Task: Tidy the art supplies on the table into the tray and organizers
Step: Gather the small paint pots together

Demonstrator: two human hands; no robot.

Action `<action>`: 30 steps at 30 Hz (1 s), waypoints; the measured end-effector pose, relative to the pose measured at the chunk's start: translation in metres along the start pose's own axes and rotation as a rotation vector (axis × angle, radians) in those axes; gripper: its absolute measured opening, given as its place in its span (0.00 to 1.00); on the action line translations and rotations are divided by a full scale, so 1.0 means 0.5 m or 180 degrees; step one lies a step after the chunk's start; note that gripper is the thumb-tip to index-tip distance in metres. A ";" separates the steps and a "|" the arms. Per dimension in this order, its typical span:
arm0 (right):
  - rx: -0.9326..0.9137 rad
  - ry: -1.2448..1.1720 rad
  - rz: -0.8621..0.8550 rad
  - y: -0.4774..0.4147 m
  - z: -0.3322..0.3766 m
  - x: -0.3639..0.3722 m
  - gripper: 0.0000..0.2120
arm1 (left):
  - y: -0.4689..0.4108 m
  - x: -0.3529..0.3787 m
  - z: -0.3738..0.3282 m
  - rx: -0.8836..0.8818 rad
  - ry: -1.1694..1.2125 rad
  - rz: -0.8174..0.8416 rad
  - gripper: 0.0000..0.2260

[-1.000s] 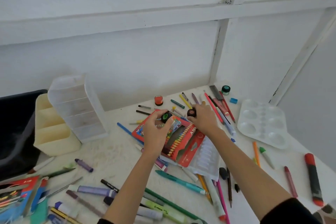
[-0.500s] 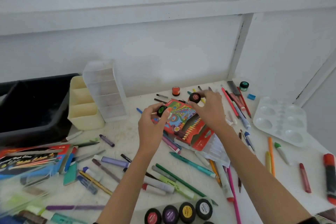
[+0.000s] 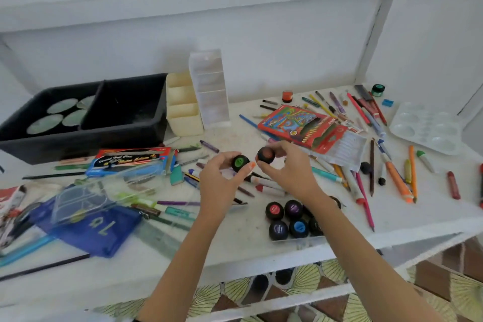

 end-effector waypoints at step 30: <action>-0.0828 0.2170 0.0247 0.208 0.050 0.039 0.17 | 0.154 -0.025 0.033 0.1227 -0.2477 0.0646 0.20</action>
Point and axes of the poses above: each hand's wrist, its own y-axis away from the middle knuckle, its own x-axis out of the palm, z = x × y, the point moved 10 cm from there along -y, towards the middle knuckle, and after that the axes turned 11 degrees about -z, right-handed, at the moved point
